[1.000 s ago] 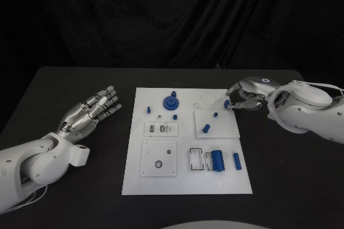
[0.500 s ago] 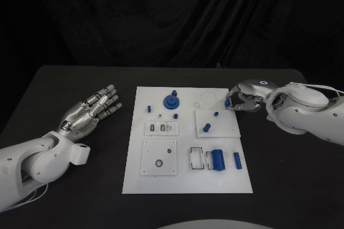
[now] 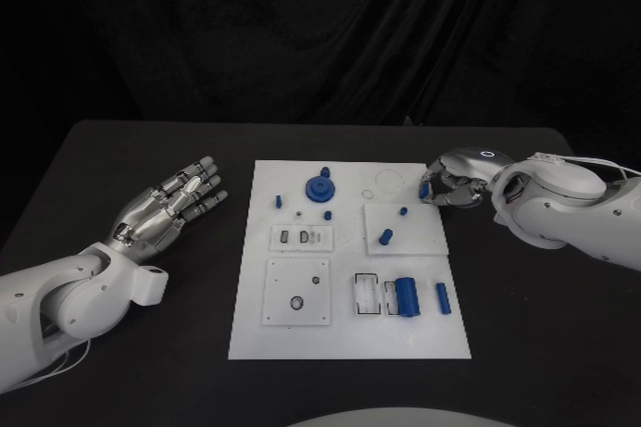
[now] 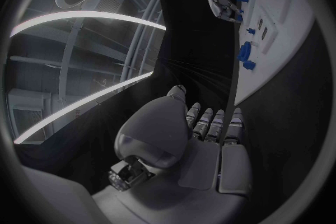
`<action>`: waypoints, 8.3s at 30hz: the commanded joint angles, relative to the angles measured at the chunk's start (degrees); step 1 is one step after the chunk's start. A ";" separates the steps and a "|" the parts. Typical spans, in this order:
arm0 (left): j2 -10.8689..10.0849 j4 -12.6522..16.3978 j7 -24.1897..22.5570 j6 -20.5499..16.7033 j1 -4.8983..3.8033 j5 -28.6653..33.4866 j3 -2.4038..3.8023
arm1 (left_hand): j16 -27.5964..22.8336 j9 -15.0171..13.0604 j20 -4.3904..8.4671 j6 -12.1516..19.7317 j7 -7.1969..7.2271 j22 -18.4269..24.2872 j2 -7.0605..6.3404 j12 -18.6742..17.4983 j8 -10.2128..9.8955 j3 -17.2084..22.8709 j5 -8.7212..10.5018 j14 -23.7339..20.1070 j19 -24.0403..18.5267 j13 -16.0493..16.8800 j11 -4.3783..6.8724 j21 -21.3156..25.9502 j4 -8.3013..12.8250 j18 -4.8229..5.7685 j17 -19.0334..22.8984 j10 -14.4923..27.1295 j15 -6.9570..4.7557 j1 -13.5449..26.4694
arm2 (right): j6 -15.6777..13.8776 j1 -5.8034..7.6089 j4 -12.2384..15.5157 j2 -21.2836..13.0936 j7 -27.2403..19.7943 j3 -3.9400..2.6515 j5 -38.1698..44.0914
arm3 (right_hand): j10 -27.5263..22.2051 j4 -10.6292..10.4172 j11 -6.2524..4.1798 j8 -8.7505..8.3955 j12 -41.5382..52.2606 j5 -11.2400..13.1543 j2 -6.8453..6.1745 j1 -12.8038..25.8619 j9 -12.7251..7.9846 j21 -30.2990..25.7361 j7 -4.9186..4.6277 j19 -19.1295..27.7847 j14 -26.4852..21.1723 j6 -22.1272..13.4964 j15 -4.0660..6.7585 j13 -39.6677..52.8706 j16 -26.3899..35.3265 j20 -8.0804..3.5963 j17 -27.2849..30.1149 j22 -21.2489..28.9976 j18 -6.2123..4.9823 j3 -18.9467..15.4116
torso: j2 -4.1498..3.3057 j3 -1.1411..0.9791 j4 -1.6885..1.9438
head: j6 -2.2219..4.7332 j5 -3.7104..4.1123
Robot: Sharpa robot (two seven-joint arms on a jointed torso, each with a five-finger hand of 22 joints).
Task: Assemble the parts on the task board
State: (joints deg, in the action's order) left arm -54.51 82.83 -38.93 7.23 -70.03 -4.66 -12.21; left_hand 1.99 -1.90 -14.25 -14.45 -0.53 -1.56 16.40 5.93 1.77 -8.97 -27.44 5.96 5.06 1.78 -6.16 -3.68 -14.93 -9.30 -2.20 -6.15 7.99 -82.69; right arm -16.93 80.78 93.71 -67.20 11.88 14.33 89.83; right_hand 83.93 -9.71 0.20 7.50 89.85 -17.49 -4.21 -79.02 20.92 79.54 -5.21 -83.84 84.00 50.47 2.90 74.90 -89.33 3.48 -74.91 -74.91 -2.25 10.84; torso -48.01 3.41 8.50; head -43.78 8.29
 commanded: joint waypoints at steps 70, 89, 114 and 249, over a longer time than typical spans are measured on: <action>0.12 0.43 -4.84 0.60 0.16 0.01 0.05 | -0.01 -0.05 -0.44 0.37 -0.26 0.01 -0.13 0.42 0.21 0.56 -0.43 -0.06 -0.05 -0.08 -0.16 0.14 0.14 -1.01 -0.04 0.53 0.42 -0.82 | -10.89 -1.83 14.57 7.12 0.70 -0.09 10.67 | 6.07 2.99 -0.51 1.93 0.15 -15.60 0.20 -0.28 8.18 0.51 0.39 -1.17 6.00 1.33 0.81 15.10 -0.67 -0.80 -15.09 -11.78 -0.23 5.96 | -0.02 0.03 0.05 | -0.36 0.11; 0.70 0.03 -4.60 0.90 0.16 0.01 0.05 | -0.01 -0.05 -0.45 0.43 -0.21 0.02 -0.16 0.42 0.21 0.62 -0.46 -0.07 -0.09 -0.09 -0.14 0.17 0.20 -1.02 -0.03 0.57 0.43 -0.84 | -8.15 -5.65 9.04 14.58 4.37 -0.12 12.52 | 6.07 3.35 -0.34 1.74 0.15 -16.24 -0.25 0.10 8.36 -0.39 0.07 -0.77 6.00 1.29 0.74 15.10 -0.67 -0.80 -15.09 -11.50 -0.45 6.31 | 0.02 -0.02 -0.11 | -1.17 -0.29; 0.71 -0.12 -4.26 1.13 0.17 0.01 0.05 | -0.02 -0.05 -0.47 0.45 -0.18 0.03 -0.15 0.38 0.21 0.69 -0.48 -0.09 -0.11 -0.10 -0.12 0.19 0.24 -1.02 -0.03 0.66 0.45 -0.86 | -6.25 -6.52 7.37 16.86 5.12 -0.14 12.55 | 6.07 4.11 0.21 0.19 0.15 -13.67 -0.69 1.50 8.44 -1.50 -0.45 -0.32 5.96 -0.34 0.31 15.10 -0.55 -0.39 -15.00 -11.15 -0.69 7.32 | 0.03 0.04 -0.08 | -1.67 -0.34; 18.47 4.85 67.80 -6.15 -10.55 -57.12 0.09 | 88.01 -46.69 10.42 -24.14 -3.31 -77.44 -4.93 84.07 45.68 -1.57 16.92 84.04 75.74 88.22 6.10 -81.41 -1.46 6.38 -87.80 -83.85 -10.62 15.45 | -18.32 -3.74 2.99 3.43 0.69 -0.07 -1.40 | 6.07 -2.83 0.88 -1.27 0.15 -0.88 1.55 -2.79 -7.49 2.47 -1.37 -2.71 6.00 -9.35 -0.24 15.10 -0.67 0.07 -15.09 -12.52 0.29 0.83 | 8.40 -8.46 -5.39 | -6.22 -9.69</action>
State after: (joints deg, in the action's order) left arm -36.21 87.45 28.33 1.15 -80.51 -61.06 -12.17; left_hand 89.85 -48.53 -3.78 -38.99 -3.78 -74.94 11.58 90.09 47.65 -10.20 -10.58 84.04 80.99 74.93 -0.50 -85.33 -16.30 -3.48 -74.94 -84.03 -2.37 -67.72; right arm -35.56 77.17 96.78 -63.87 11.51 14.30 88.30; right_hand 84.03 -12.79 0.74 6.54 89.84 -18.17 -3.07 -81.49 13.48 82.03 -6.61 -84.05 83.90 40.62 3.01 74.91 -89.66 3.28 -74.91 -74.91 -2.25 11.70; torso -39.72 -4.89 3.15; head -50.01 -1.40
